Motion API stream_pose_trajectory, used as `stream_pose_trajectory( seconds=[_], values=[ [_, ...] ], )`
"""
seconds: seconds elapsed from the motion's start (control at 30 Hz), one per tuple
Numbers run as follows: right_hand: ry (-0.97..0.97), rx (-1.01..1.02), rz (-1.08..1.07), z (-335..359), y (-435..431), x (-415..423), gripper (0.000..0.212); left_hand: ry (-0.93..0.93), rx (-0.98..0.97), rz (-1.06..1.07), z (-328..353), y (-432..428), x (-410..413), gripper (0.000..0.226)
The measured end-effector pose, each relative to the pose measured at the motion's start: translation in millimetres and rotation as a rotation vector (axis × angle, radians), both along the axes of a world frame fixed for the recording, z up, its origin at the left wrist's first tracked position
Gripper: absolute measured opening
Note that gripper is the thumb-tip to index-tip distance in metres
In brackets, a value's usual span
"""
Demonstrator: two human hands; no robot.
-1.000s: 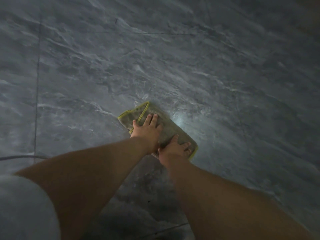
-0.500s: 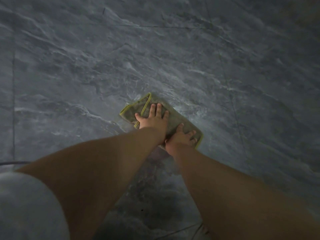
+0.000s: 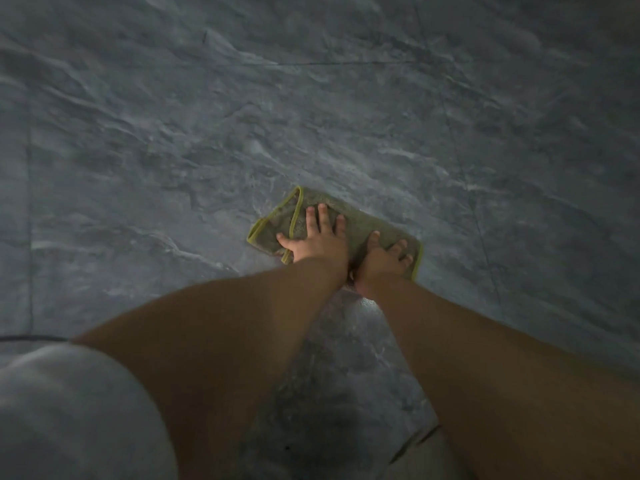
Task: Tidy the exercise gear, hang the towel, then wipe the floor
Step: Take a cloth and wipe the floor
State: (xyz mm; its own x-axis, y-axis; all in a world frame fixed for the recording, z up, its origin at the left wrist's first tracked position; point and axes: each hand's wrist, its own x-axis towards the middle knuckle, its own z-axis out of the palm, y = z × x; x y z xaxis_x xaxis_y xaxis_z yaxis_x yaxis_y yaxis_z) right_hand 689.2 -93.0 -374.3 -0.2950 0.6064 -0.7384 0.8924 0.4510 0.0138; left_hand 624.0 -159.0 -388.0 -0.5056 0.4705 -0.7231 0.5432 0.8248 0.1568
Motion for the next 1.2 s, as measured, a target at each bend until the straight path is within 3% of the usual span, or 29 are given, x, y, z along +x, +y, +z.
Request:
stream_pose_trajectory(
  seconds=[0.47, 0.6, 0.8, 0.9, 1.2],
  values=[
    [0.051, 0.045, 0.134, -4, 27, -2, 0.104, 0.062, 0.040, 0.069, -13, 0, 4, 0.100],
    [0.014, 0.001, 0.123, -1, -2, 1, 0.106, 0.053, 0.061, 0.100, -12, -30, 9, 0.102],
    [0.027, -0.075, 0.164, 12, -61, -23, 0.088, 0.077, 0.073, 0.256, -7, -101, 8, 0.087],
    [0.048, -0.060, 0.243, 12, -94, -38, 0.085, 0.056, 0.070, 0.319, -6, -142, -2, 0.099],
    [0.129, -0.095, 0.388, 5, -198, -75, 0.097, 0.068, 0.042, 0.513, -2, -245, -34, 0.102]
  ],
)
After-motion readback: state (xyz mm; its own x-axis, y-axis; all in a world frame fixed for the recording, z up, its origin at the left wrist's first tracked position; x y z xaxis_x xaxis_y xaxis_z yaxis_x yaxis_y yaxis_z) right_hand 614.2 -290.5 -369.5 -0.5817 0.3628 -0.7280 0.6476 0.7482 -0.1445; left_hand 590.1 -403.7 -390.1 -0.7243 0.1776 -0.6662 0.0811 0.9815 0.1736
